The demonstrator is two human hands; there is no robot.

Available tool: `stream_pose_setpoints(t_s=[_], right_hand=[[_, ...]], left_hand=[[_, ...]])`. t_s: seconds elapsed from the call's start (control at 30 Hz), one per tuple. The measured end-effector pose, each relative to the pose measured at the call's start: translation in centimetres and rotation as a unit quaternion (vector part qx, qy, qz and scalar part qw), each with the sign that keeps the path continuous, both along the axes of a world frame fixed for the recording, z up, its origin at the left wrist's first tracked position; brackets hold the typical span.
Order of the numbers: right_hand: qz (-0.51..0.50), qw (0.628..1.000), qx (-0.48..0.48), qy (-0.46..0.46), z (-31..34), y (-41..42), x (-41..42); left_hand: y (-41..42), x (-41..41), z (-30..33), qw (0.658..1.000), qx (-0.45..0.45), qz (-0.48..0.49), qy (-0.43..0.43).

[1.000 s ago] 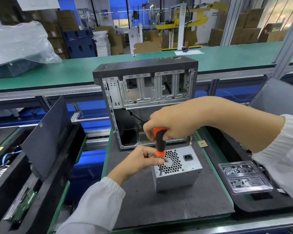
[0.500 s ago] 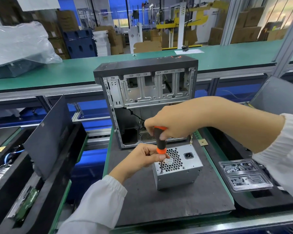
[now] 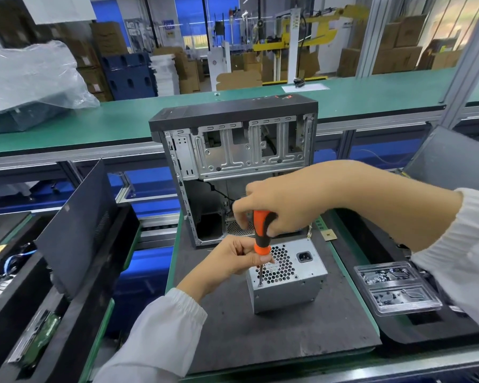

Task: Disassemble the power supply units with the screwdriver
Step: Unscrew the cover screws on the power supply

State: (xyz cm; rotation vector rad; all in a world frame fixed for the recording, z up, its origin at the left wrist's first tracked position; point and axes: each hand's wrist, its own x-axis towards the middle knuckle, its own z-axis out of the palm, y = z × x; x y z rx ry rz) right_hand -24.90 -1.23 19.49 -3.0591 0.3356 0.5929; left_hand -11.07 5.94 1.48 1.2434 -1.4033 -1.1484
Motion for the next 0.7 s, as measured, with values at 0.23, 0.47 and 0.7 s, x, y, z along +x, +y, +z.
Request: stream_pose_setpoints(t_s=[0.23,0.47,0.7], right_hand=[[-0.082,0.989,-0.087,-0.089,-1.7,0.0,0.3],[-0.004,0.999,0.022,-0.038,-0.3,-0.2,0.0],[-0.079,0.992,-0.055,-0.078,-1.9,-0.2,0.8]], left_hand=[[0.0,0.0,0.2,1.000,-0.003,-0.004,0.004],[0.2,-0.2,0.4,1.000,-0.012,0.004,0.008],[0.1,-0.1,0.3,1.000,-0.003,-0.006,0.008]])
